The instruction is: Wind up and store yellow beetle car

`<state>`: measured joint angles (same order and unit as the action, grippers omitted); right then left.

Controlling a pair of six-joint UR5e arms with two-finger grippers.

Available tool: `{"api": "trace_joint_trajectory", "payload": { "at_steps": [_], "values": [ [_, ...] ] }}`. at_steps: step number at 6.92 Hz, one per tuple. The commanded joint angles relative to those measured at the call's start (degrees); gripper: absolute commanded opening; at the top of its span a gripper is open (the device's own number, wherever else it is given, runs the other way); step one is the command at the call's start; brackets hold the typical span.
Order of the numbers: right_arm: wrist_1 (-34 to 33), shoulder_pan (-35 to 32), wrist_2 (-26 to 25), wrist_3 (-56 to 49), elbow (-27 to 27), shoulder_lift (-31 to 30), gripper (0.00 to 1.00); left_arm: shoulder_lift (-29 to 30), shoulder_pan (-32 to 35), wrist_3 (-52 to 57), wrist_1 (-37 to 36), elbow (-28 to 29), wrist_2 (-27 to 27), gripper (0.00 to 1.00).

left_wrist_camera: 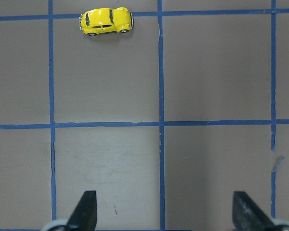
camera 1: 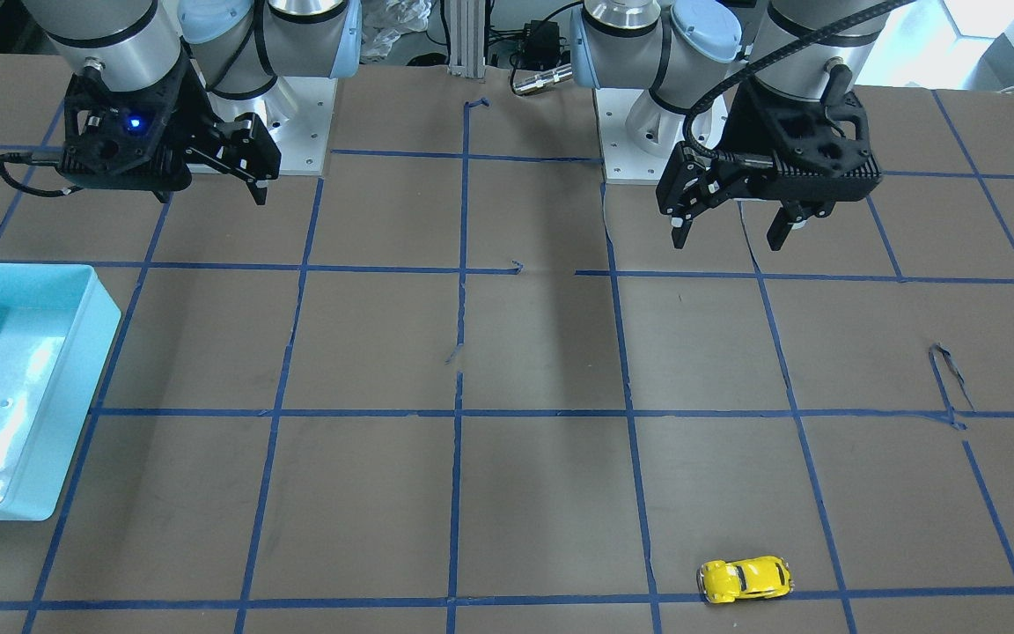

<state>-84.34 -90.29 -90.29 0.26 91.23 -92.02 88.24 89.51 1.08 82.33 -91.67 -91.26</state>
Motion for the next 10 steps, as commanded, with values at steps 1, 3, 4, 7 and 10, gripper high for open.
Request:
{"api": "trace_joint_trajectory", "payload": {
  "at_steps": [1,3,4,7,10],
  "values": [
    [-0.12,0.03,-0.06,0.00,0.00,0.00,1.00,0.00,-0.04,-0.02,0.11,0.00,0.03,1.00],
    [-0.21,0.12,-0.41,0.09,0.00,0.00,1.00,0.09,-0.04,-0.02,-0.06,0.00,0.03,1.00],
    [-0.39,0.12,-0.50,0.09,0.00,0.00,1.00,0.09,-0.04,0.06,-0.06,0.00,0.03,1.00],
    [-0.47,0.29,-0.59,0.09,0.00,0.00,1.00,0.17,-0.21,0.15,-0.24,0.00,0.11,1.00],
    [-0.39,0.21,-0.59,0.09,0.00,0.00,1.00,2.79,-1.69,0.86,-2.16,-1.40,0.29,1.00]
  ]
}}
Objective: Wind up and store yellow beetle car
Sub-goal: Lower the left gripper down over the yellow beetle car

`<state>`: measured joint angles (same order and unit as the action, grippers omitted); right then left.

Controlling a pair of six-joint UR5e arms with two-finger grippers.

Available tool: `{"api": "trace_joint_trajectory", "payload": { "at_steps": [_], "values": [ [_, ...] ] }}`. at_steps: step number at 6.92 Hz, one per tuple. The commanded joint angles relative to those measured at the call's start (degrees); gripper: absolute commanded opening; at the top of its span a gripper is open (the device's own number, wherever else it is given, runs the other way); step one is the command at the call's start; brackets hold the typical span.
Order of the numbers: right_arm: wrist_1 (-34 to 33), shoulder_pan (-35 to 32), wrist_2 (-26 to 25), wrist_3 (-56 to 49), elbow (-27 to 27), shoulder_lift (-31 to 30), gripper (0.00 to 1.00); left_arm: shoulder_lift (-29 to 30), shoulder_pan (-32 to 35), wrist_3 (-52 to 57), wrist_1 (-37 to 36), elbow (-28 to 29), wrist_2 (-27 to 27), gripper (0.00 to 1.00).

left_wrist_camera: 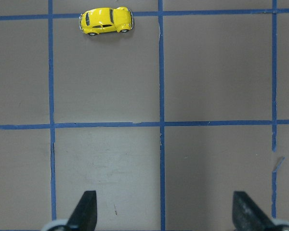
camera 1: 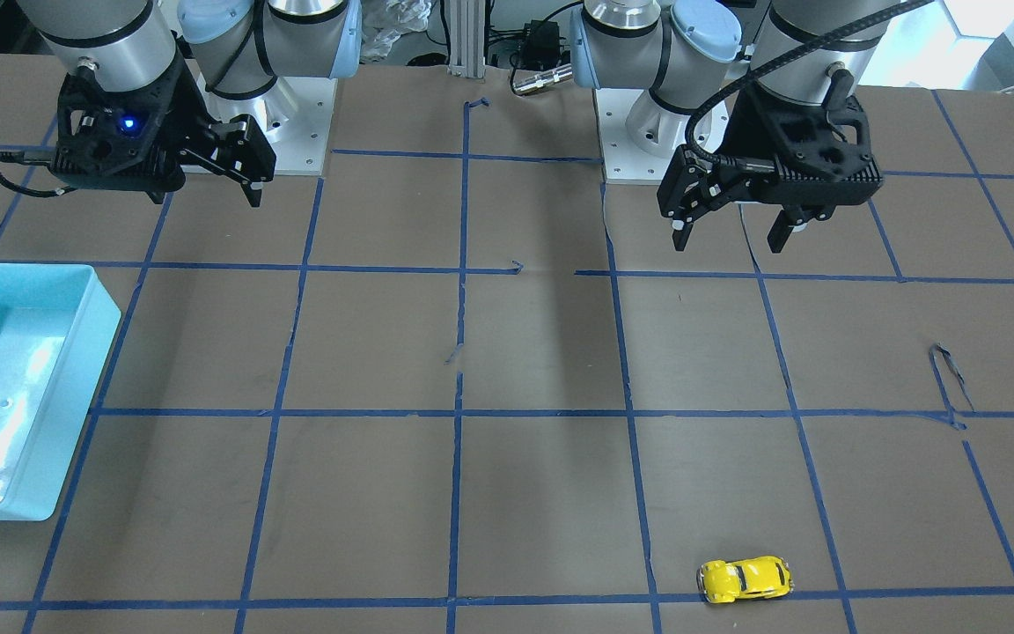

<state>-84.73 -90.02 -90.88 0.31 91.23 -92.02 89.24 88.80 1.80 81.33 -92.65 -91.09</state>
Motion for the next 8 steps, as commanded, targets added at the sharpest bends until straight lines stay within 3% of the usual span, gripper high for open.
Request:
{"api": "trace_joint_trajectory", "payload": {
  "at_steps": [1,3,6,8],
  "values": [
    [0.01,0.02,0.00,0.04,0.00,0.00,1.00,4.60,-1.52,0.74,-3.61,-0.69,0.12,1.00],
    [0.18,0.10,-0.18,0.04,0.00,0.00,1.00,13.19,-3.18,12.20,-10.88,-0.60,0.47,1.00],
    [-0.17,0.19,0.00,0.04,0.00,0.00,1.00,23.23,-8.98,47.28,-20.46,1.94,2.91,1.00],
    [0.00,0.28,0.00,0.04,0.00,0.09,1.00,29.03,-9.00,65.54,-22.27,7.37,5.65,1.00]
  ]
}}
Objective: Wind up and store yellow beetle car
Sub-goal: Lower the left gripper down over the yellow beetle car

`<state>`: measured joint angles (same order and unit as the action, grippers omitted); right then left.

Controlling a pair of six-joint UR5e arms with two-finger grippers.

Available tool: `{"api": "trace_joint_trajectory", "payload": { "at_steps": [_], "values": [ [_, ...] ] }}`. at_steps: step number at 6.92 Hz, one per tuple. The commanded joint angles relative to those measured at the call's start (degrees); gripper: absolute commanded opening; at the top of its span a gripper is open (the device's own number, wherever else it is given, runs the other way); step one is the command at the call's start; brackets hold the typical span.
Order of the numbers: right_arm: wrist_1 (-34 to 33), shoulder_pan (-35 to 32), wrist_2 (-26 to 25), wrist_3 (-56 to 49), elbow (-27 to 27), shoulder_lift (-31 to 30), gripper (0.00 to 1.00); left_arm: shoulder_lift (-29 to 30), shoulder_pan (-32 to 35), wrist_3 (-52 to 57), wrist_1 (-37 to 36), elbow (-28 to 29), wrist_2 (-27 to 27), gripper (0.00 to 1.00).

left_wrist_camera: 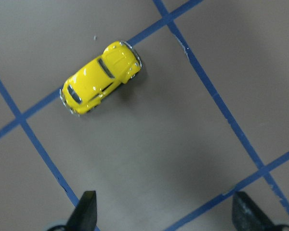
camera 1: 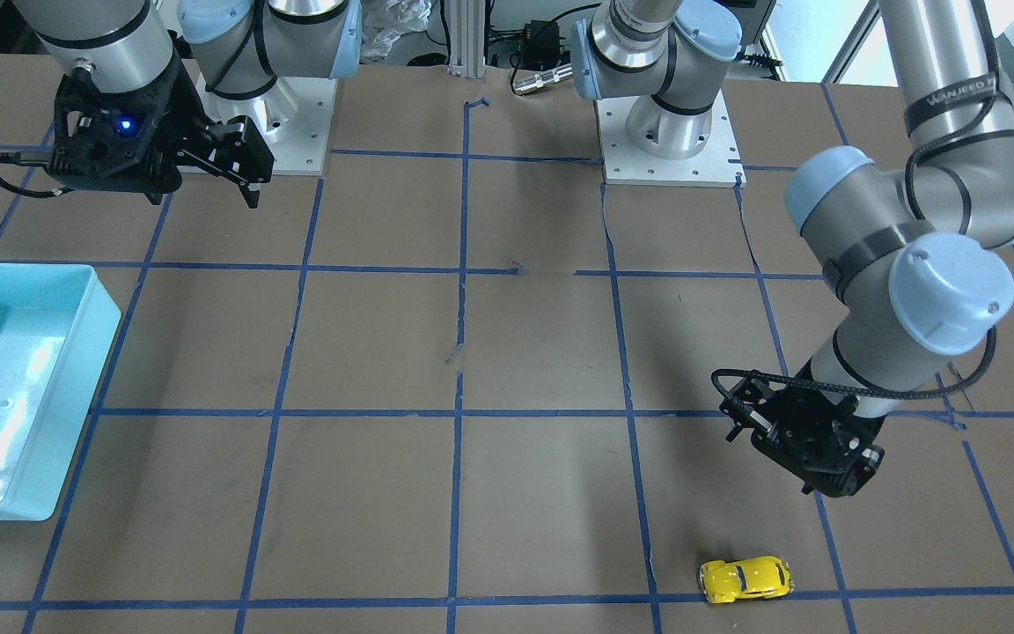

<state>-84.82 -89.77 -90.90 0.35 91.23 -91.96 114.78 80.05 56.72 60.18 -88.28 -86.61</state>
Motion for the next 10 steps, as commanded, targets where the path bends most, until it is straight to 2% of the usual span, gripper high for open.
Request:
{"api": "trace_joint_trajectory", "payload": {
  "at_steps": [1,5,7,9,10],
  "values": [
    [0.26,-0.05,0.02,0.00,0.09,0.03,1.00,5.69,-0.25,20.26,-1.12,4.85,2.14,1.00],
    [0.09,0.04,-0.16,0.09,0.09,0.03,1.00,16.14,-0.25,29.22,2.57,16.09,1.44,1.00],
    [0.09,0.12,-0.86,0.09,0.09,0.03,1.00,20.20,-0.16,31.86,9.03,23.20,0.13,1.00],
    [0.09,0.21,-0.95,0.00,0.09,0.03,1.00,22.32,0.89,34.06,10.58,24.03,-1.63,1.00],
    [0.26,0.21,-1.03,0.00,0.09,0.03,1.00,22.41,1.24,37.11,10.83,23.77,-1.72,0.97]
  ]
}}
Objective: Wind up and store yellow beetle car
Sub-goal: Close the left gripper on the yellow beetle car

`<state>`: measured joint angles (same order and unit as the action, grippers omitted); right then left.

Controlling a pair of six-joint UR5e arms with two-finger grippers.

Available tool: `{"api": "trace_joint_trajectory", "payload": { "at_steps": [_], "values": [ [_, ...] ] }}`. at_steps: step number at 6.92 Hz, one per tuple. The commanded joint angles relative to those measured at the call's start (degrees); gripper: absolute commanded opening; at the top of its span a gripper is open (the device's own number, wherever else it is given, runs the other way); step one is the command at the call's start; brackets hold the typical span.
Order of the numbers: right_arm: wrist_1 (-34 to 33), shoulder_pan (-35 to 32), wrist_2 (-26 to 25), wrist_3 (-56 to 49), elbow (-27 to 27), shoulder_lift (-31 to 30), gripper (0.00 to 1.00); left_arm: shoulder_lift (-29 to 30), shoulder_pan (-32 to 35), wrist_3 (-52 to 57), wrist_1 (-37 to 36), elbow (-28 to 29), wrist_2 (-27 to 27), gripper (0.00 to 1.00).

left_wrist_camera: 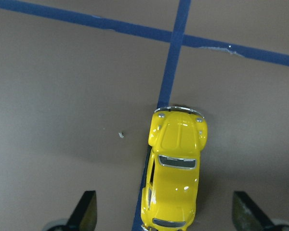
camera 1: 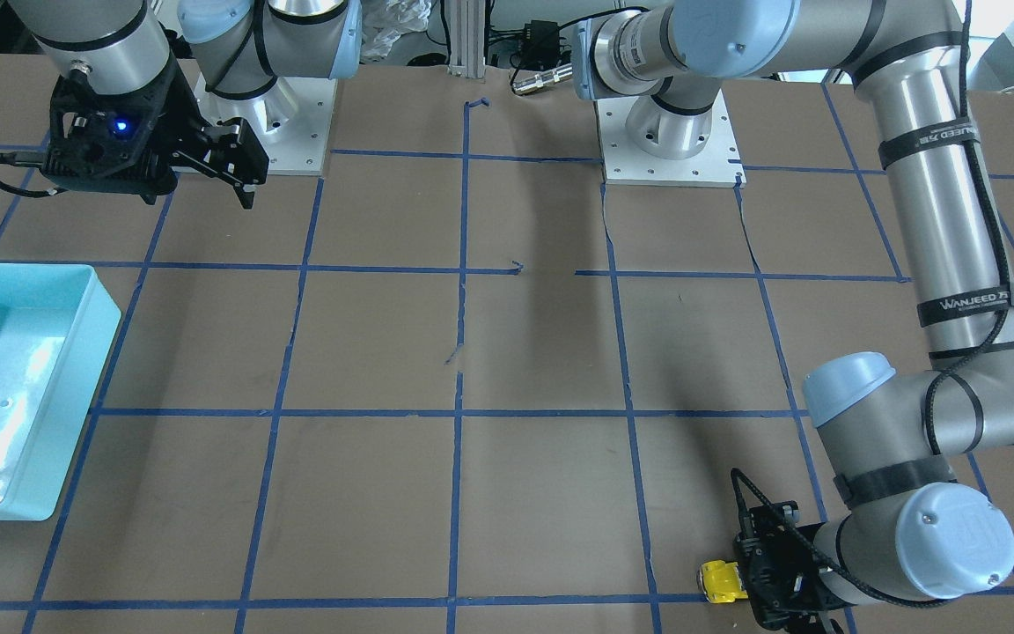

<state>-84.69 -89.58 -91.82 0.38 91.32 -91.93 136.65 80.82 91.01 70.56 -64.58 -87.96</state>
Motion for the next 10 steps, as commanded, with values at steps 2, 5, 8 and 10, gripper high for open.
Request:
{"api": "trace_joint_trajectory", "payload": {
  "at_steps": [2,5,8,10],
  "values": [
    [0.14,0.02,-0.72,-0.03,0.00,0.00,1.00,0.55,0.56,4.87,-0.24,-0.63,-1.06,0.85],
    [0.22,0.02,-0.73,-0.03,0.09,0.00,1.00,0.55,0.56,6.55,-2.18,-1.24,-1.16,0.70],
    [-0.04,0.02,-0.73,-0.03,0.26,0.00,1.00,0.46,0.56,6.29,-3.06,-1.42,-1.16,0.10],
    [-0.04,0.02,-0.73,0.06,0.26,0.00,1.00,0.20,0.56,6.20,-3.32,-2.21,-1.16,0.00]
  ]
}}
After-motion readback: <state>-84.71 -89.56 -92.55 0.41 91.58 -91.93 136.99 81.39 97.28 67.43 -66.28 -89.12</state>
